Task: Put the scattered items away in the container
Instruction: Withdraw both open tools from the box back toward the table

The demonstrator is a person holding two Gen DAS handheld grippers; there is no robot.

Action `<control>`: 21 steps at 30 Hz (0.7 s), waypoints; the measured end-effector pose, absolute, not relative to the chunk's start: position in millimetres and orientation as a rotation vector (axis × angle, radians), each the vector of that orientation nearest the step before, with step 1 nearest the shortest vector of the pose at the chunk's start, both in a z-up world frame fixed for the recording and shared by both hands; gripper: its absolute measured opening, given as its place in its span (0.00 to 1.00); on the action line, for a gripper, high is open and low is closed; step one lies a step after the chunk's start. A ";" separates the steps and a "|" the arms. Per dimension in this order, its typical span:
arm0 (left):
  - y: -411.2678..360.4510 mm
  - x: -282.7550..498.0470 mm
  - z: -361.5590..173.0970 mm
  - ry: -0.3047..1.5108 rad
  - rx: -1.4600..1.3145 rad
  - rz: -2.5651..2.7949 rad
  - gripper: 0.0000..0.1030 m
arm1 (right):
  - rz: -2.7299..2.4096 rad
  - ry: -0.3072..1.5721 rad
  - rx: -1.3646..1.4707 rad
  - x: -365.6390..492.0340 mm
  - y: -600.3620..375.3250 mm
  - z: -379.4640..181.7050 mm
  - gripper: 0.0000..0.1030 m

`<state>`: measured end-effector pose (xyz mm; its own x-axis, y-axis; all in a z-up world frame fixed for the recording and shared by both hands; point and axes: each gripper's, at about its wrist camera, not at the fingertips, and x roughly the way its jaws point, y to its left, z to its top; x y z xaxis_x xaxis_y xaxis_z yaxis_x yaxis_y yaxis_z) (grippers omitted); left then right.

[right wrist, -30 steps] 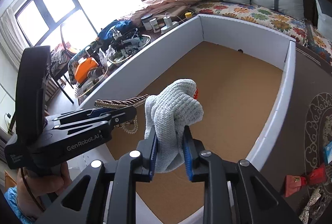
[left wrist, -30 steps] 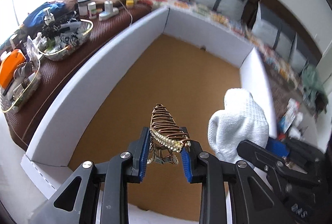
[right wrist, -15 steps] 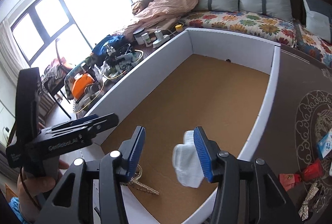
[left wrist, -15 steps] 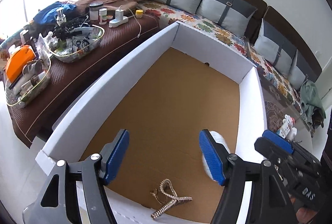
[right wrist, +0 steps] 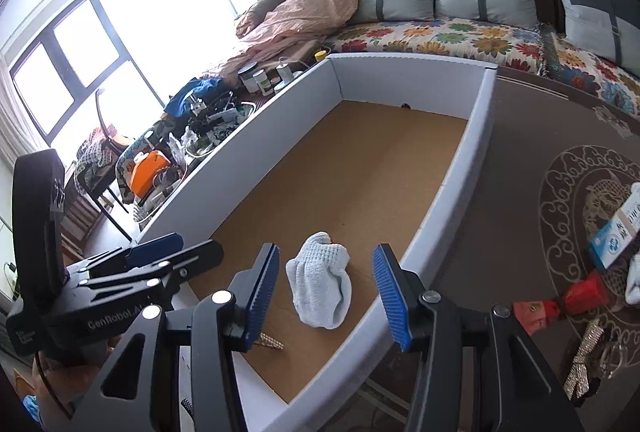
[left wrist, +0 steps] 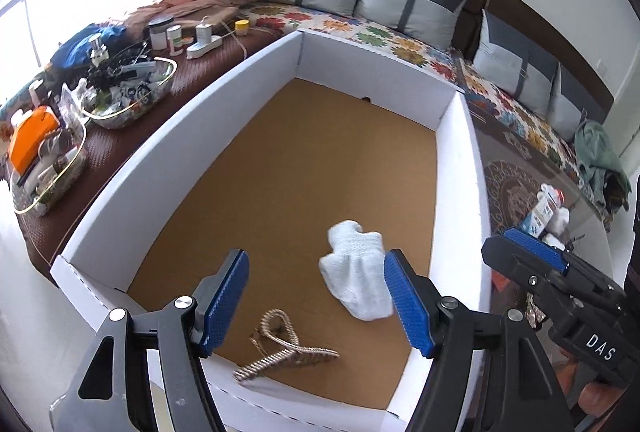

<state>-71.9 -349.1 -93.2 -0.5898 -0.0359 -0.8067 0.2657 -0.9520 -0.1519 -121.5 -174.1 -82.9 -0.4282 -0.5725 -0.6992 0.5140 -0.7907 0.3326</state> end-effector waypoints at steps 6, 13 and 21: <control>-314.5 -70.6 -82.2 0.277 1.312 -2.663 0.67 | -2.257 -0.124 1.121 -111.5 -140.2 -84.0 0.49; -276.3 -65.2 -65.2 0.185 1.292 -2.708 0.67 | -2.314 -0.202 1.146 -103.0 -86.6 -89.8 0.49; -217.2 -52.5 -48.8 0.123 1.289 -2.796 0.68 | -2.398 -0.293 1.147 -80.2 -13.4 -96.9 0.49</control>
